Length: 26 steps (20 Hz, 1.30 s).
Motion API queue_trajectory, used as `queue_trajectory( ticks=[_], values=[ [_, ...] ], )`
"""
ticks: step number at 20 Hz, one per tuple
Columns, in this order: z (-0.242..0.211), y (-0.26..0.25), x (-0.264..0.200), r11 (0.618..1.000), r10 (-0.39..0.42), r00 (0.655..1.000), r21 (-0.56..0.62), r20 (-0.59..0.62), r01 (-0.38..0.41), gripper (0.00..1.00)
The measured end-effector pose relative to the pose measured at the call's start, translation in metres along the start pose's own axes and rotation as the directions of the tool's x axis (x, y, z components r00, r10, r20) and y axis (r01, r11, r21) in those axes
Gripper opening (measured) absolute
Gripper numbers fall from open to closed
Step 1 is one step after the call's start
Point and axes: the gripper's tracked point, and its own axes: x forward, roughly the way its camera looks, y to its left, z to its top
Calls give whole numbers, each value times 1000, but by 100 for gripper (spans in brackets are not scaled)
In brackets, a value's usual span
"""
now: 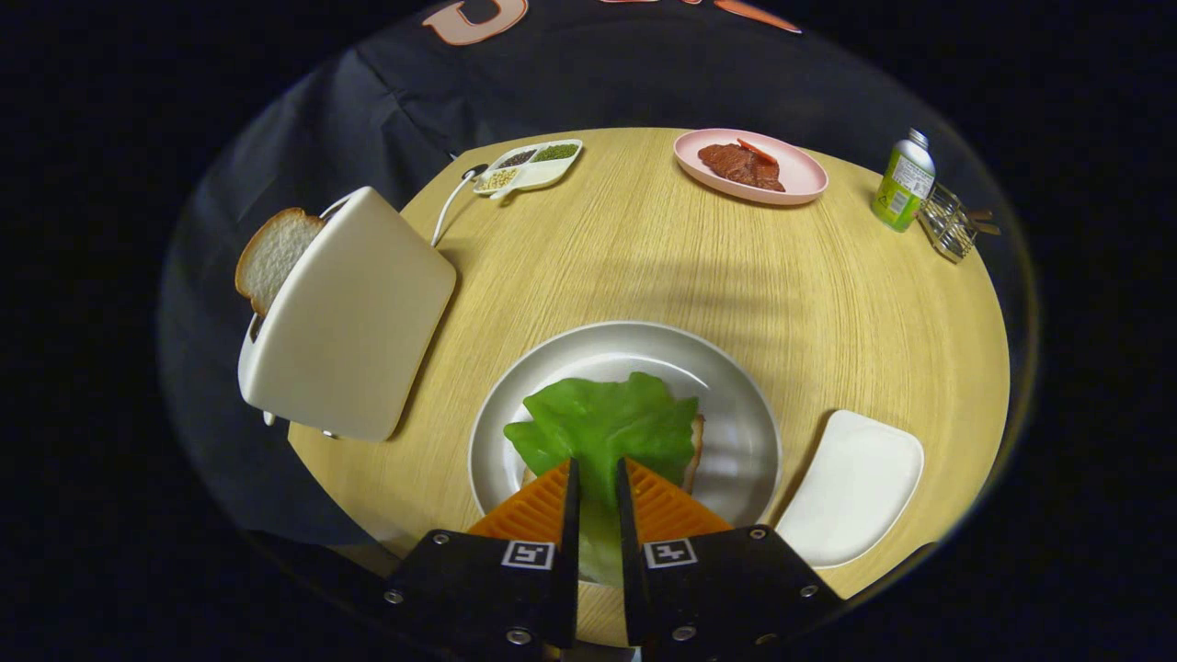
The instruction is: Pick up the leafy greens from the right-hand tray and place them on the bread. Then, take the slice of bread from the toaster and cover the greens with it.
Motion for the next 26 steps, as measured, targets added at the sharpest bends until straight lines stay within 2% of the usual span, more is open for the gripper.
queue_trajectory(
  ticks=[2,5,8,10,14,17,22,26],
  values=[
    [6,5,-7,999,28,999,35,14,-29,30],
    [25,16,-23,992,65,996,108,60,-71,30],
    [55,29,-48,995,56,991,70,122,-65,30],
    [79,51,-68,995,79,983,40,164,-86,31],
    [124,94,-99,995,95,969,-50,226,-86,44],
    [139,146,-109,981,185,960,-94,212,-169,55],
    [156,205,-97,972,200,966,-154,162,-175,67],
    [164,240,-83,973,191,976,-151,103,-174,71]
  ],
)
